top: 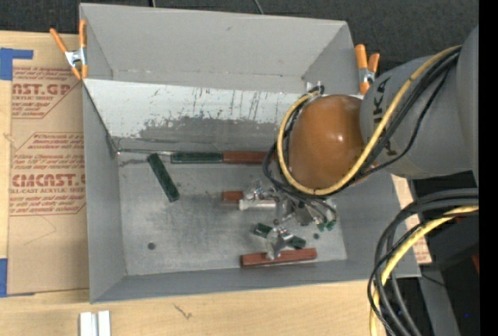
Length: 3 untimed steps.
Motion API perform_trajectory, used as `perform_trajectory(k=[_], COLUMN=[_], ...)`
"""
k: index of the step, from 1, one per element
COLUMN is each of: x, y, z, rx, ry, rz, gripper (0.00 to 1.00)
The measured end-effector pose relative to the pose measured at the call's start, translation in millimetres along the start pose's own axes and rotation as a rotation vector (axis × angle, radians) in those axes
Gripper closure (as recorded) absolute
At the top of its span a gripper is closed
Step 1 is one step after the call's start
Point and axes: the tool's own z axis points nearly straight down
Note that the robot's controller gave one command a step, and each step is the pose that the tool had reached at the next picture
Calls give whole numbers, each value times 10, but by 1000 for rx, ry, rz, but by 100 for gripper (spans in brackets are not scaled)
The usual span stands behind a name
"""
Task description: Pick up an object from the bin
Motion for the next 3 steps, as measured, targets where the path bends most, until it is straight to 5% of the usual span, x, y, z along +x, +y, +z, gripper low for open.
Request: perform_trajectory(k=[1, 2, 3], x=[-246, -245, -386], y=[-414, -414, -406], z=[120, 120, -1273], rx=[6, 6, 2], ry=[-19, -18, 4], rz=[18, 19, -2], gripper=[100, 100, 100])
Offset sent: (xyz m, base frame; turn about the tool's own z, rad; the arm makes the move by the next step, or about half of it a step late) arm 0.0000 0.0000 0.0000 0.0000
